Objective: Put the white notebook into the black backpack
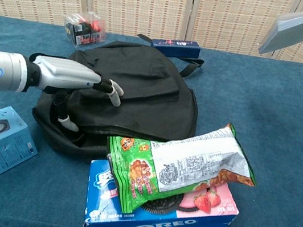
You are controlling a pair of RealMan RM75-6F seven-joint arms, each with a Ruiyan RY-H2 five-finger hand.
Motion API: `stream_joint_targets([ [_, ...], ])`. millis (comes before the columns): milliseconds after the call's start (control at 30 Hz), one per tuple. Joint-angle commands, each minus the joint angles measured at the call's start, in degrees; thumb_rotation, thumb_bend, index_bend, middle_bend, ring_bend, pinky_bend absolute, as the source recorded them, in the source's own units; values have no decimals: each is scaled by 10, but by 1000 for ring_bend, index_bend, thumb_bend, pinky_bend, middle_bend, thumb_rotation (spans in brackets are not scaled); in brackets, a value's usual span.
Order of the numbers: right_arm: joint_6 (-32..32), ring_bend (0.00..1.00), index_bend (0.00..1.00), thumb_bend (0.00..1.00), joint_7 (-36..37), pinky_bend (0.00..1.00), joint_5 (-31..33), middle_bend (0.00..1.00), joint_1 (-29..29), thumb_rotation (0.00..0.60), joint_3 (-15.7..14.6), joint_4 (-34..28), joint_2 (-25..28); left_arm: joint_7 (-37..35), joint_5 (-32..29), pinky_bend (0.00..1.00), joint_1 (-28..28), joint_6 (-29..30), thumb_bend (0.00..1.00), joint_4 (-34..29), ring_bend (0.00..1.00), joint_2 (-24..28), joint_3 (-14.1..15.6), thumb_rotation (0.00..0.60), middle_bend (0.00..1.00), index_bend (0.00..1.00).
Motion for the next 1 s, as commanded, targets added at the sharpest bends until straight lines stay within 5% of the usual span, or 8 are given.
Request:
stream_joint_targets([
  [33, 0, 213, 610, 798, -2, 105, -1, 458, 0, 600, 0, 0, 0, -47, 22, 4, 9, 25, 195, 29, 134, -19, 2, 600, 78, 348],
  [467, 1, 214, 610, 799, -6, 105, 0, 459, 0, 600, 7, -8, 2, -159, 74, 33, 24, 94, 241, 82, 280, -44, 10, 600, 301, 680],
  [767, 7, 215, 611, 799, -4, 105, 1, 461, -3, 600, 13, -15, 6, -201, 62, 47, 35, 126, 363, 86, 323, -45, -6, 600, 369, 751],
  [1000, 29, 215, 616, 799, -1, 105, -25, 464, -1, 600, 11, -44, 14, -222, 6, 47, 47, 138, 375, 62, 323, -29, -48, 600, 371, 749],
])
